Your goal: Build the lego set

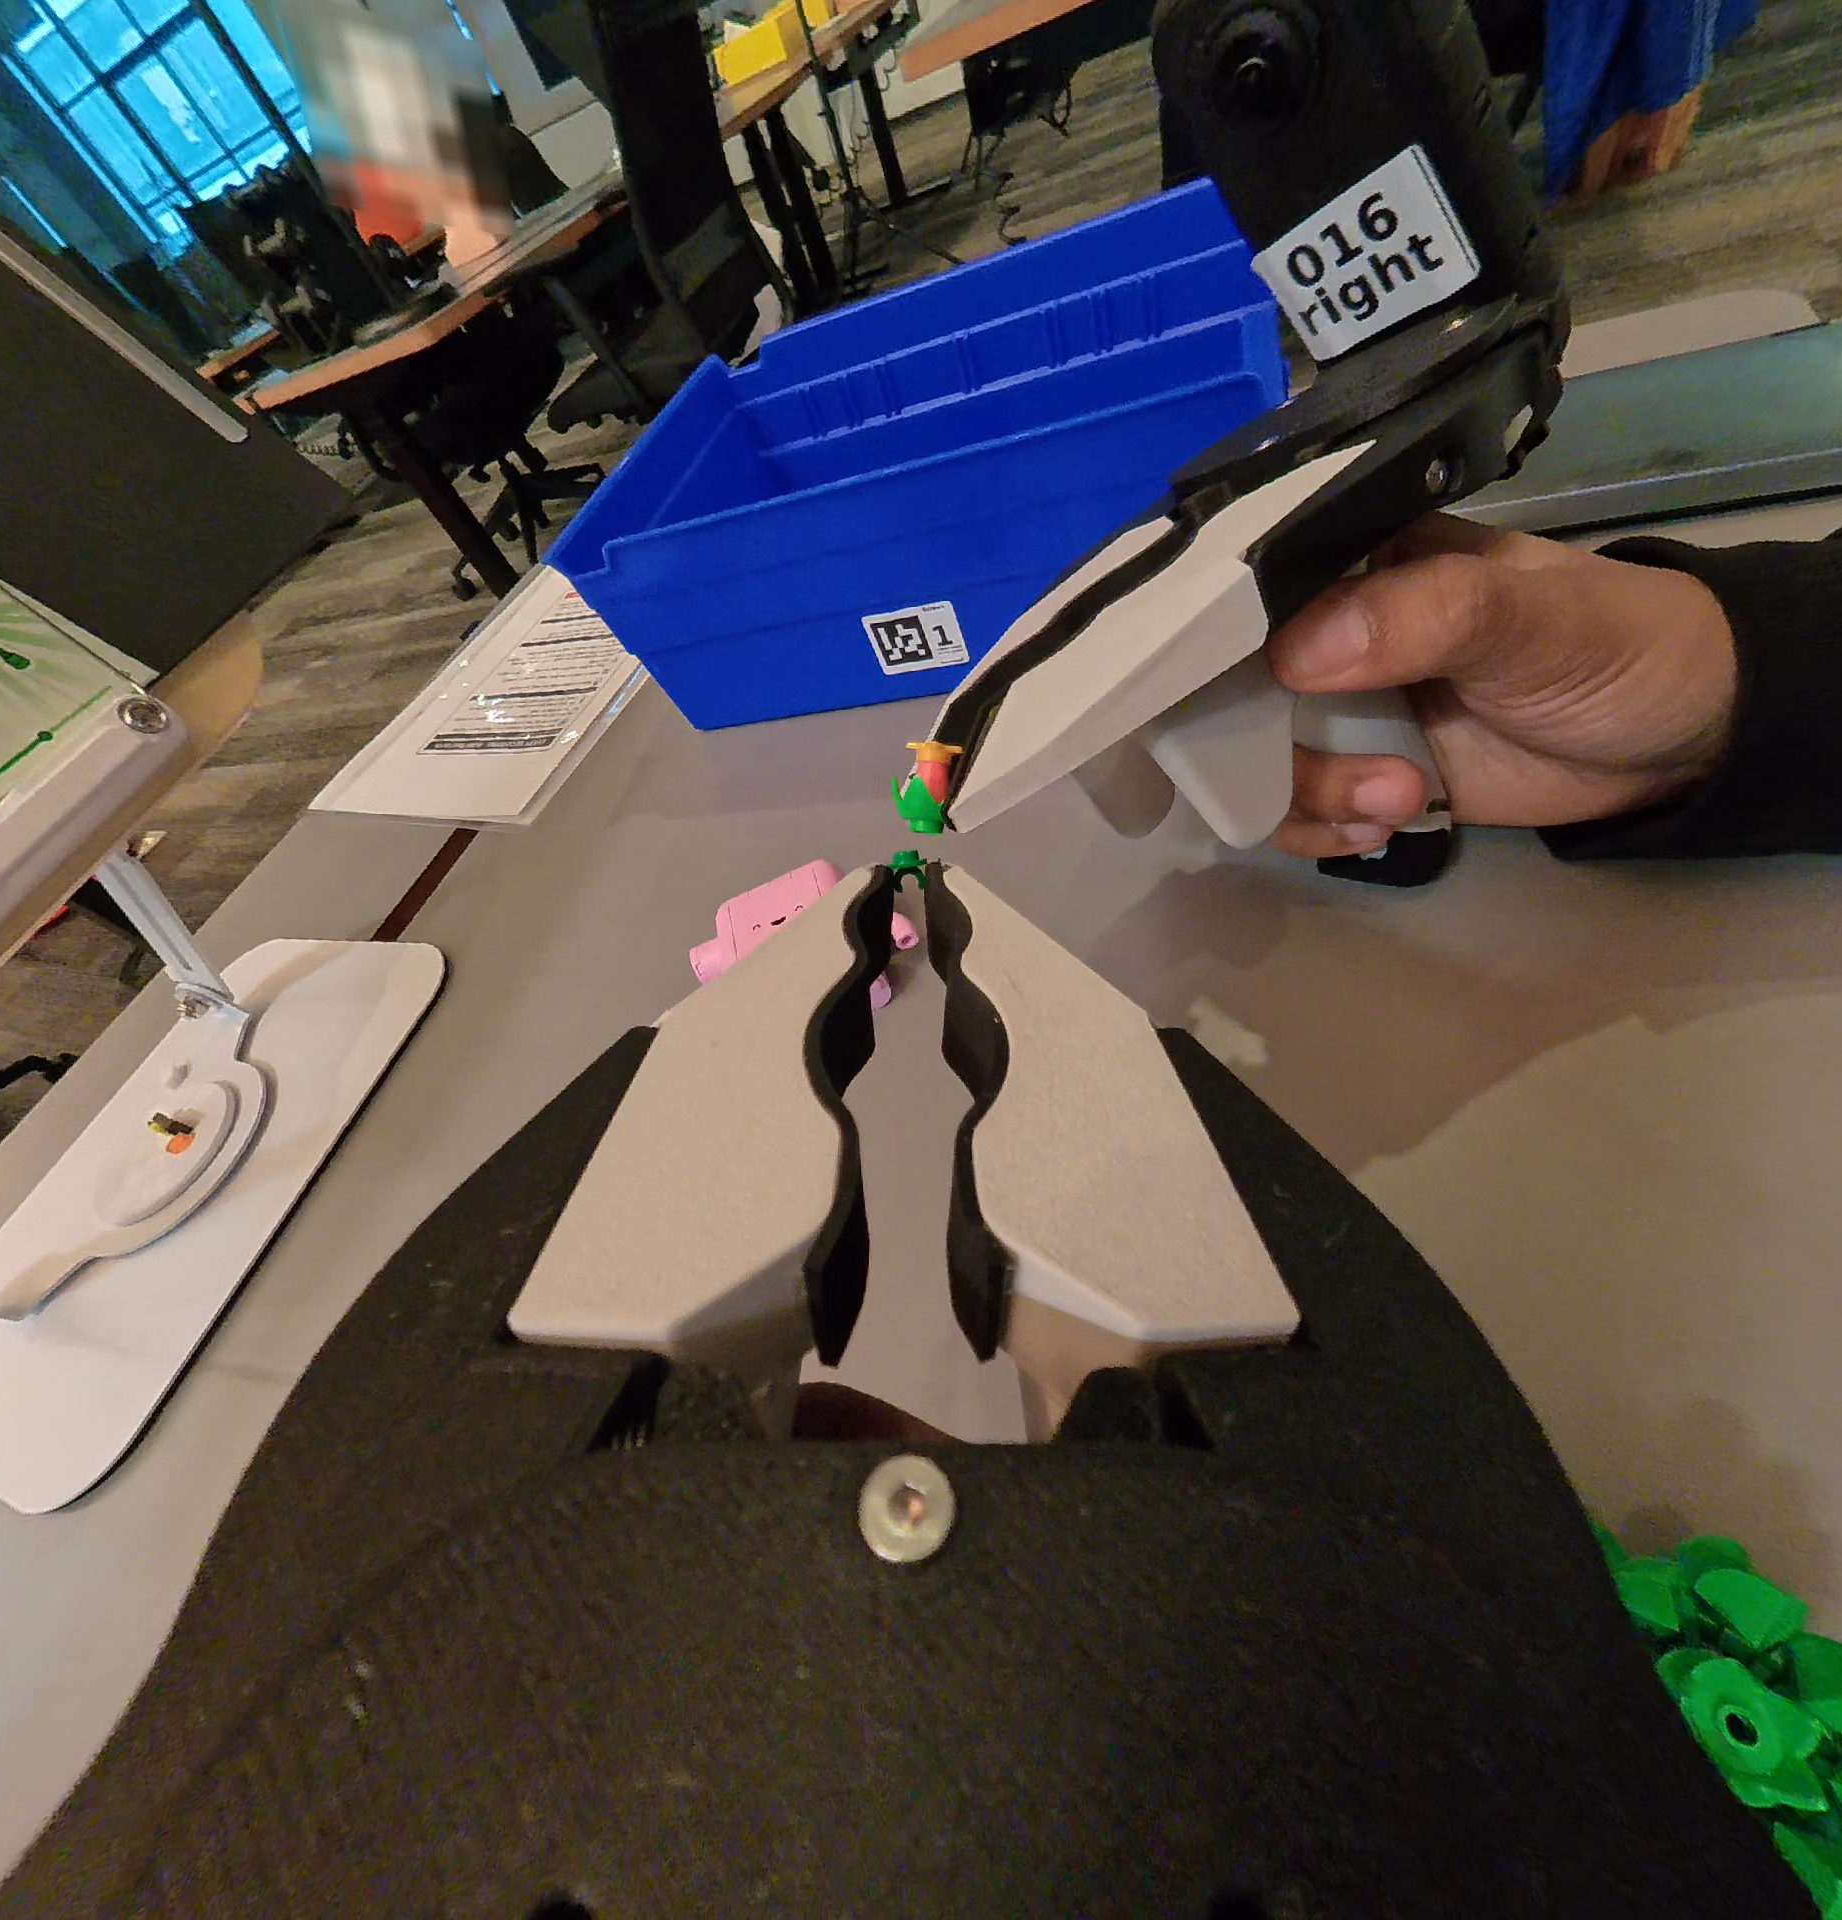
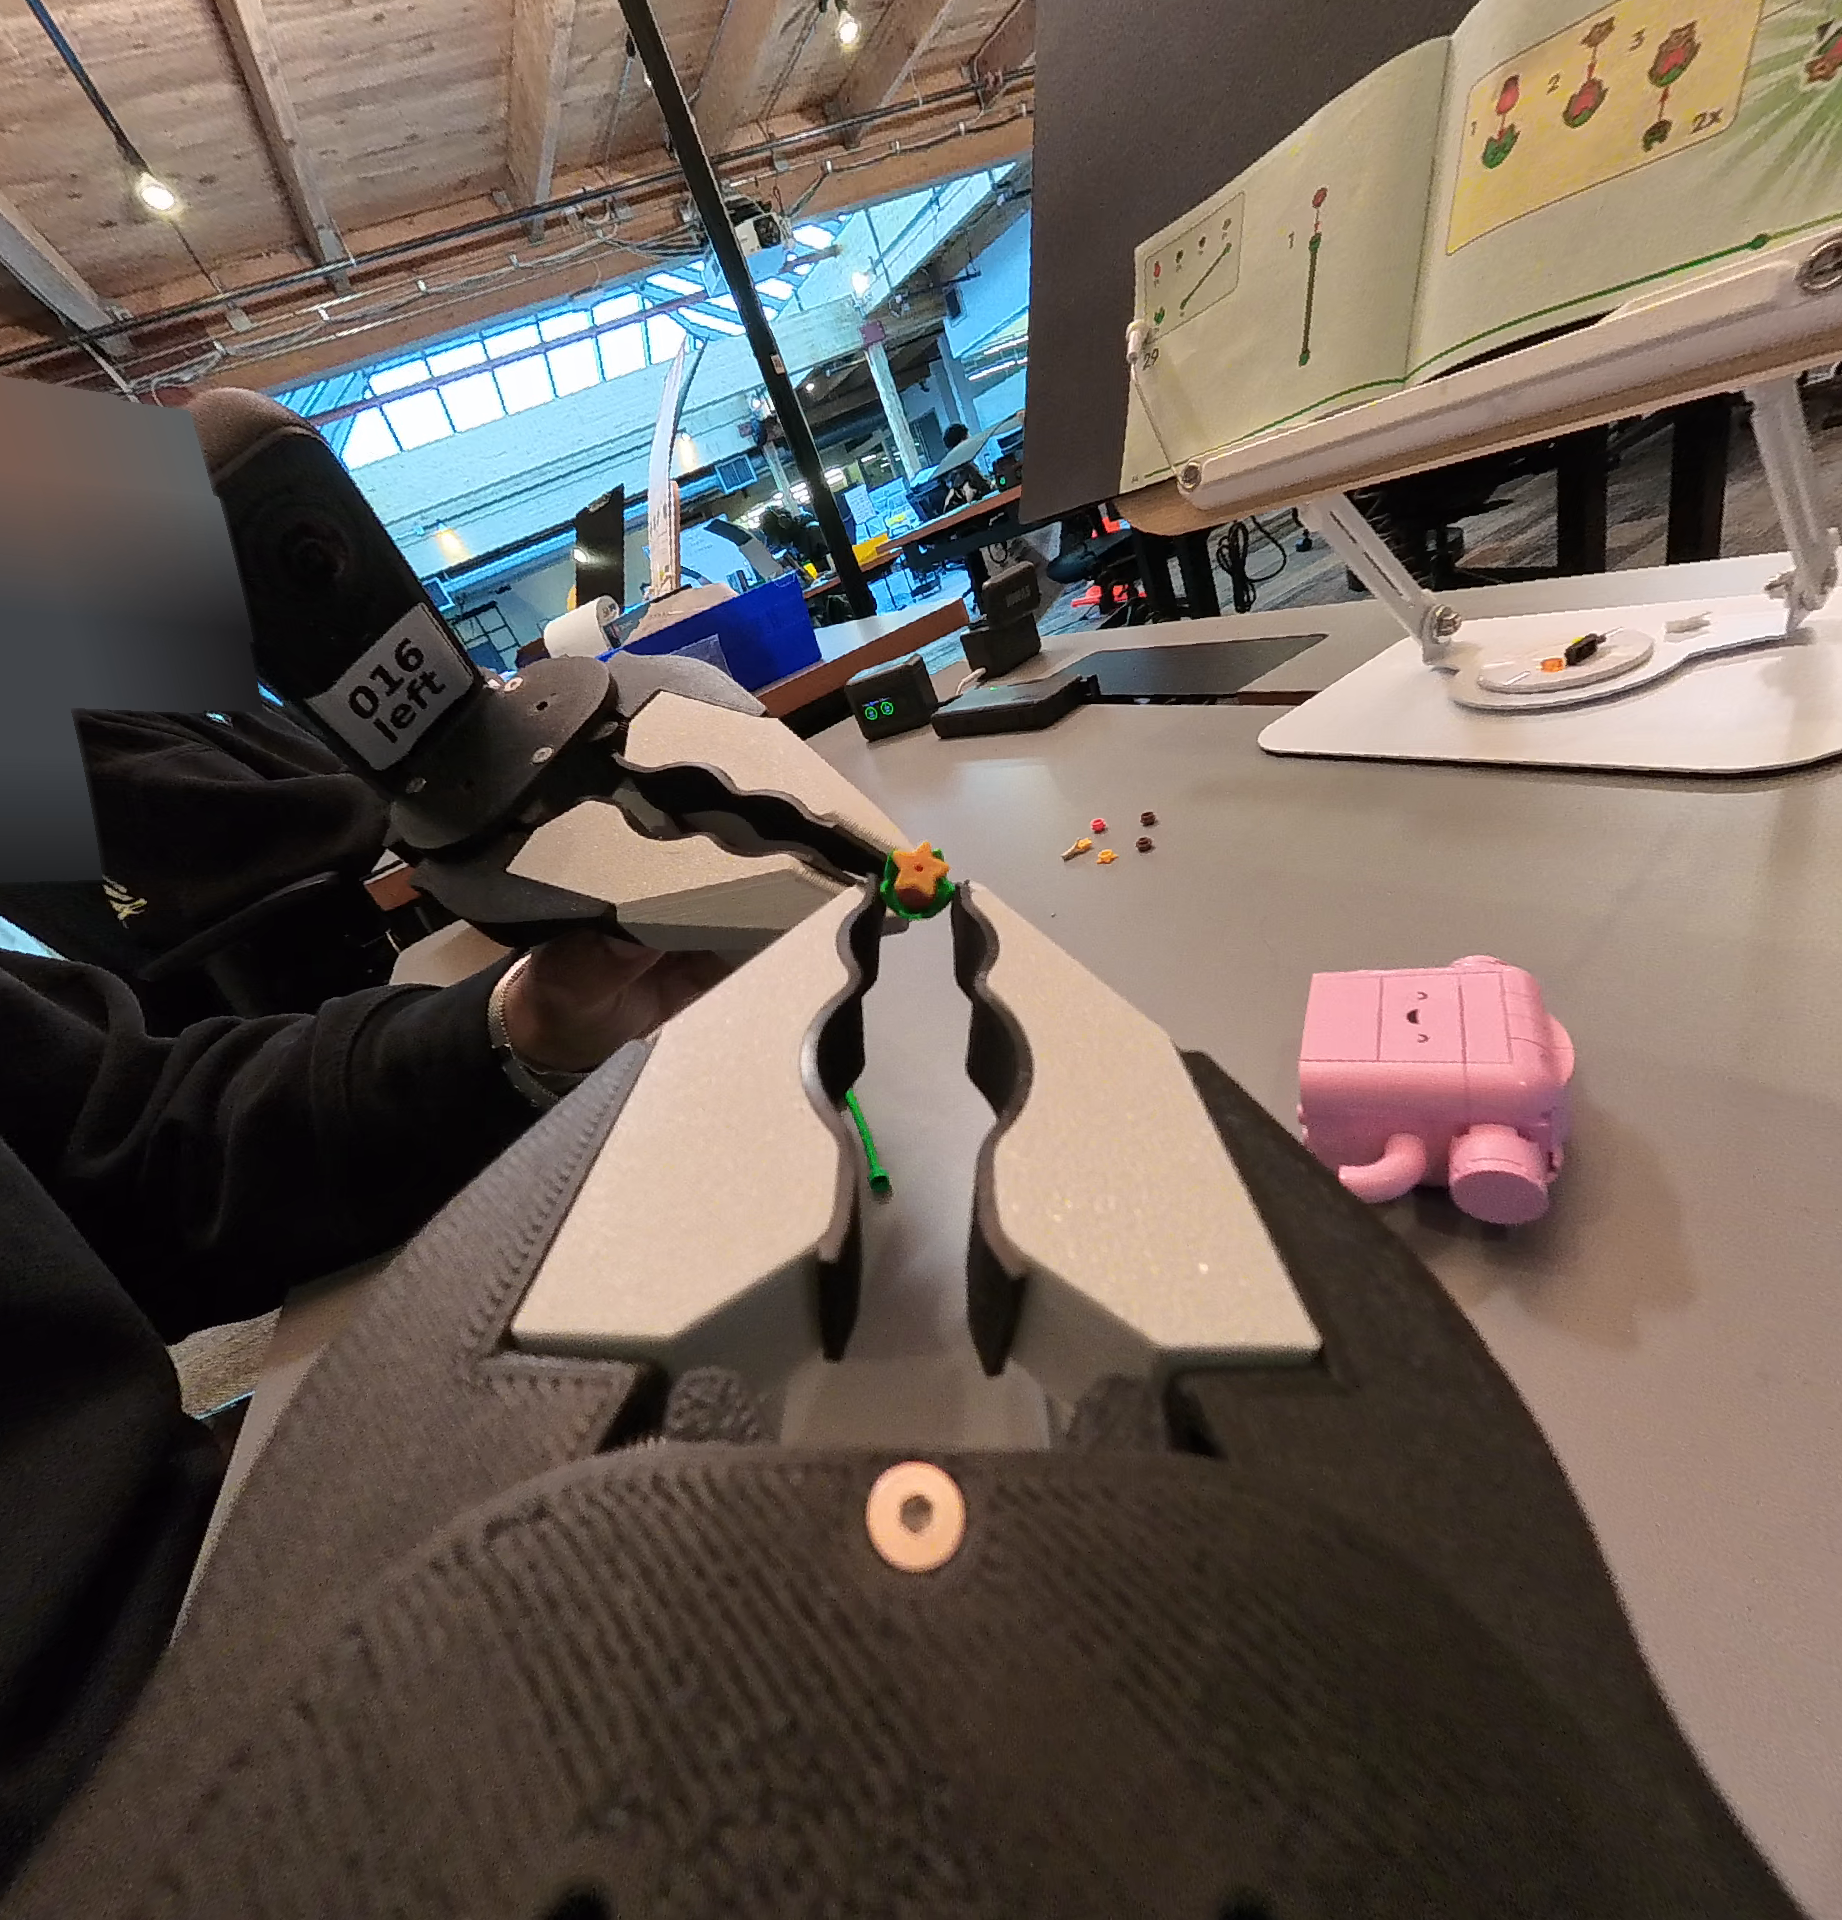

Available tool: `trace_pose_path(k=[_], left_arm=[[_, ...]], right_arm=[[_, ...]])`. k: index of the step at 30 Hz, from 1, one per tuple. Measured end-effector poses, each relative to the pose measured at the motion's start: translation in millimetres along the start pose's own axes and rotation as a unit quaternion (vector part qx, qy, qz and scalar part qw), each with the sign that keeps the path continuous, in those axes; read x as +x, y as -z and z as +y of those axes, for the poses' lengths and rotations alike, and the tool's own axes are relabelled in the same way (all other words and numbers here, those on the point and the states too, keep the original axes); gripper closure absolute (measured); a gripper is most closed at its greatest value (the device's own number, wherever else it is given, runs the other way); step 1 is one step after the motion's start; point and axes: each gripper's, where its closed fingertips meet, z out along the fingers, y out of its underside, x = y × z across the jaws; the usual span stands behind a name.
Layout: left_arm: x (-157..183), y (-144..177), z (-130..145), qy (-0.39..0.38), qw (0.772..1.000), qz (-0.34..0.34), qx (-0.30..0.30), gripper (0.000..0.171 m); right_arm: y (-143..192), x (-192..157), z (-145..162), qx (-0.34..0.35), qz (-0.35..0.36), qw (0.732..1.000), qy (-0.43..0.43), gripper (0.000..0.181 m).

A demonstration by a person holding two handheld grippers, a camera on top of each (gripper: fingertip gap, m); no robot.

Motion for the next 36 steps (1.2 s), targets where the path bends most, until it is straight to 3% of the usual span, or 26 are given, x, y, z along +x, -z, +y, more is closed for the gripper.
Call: trace_pose_path(k=[36], left_arm=[[-4.6,0.1,2.8,-0.029,0.999,-0.023,-0.007,0.167]], right_arm=[[2.6,4.3,-3.6,0.013,0.008,1.0,-0.004,0.169]])
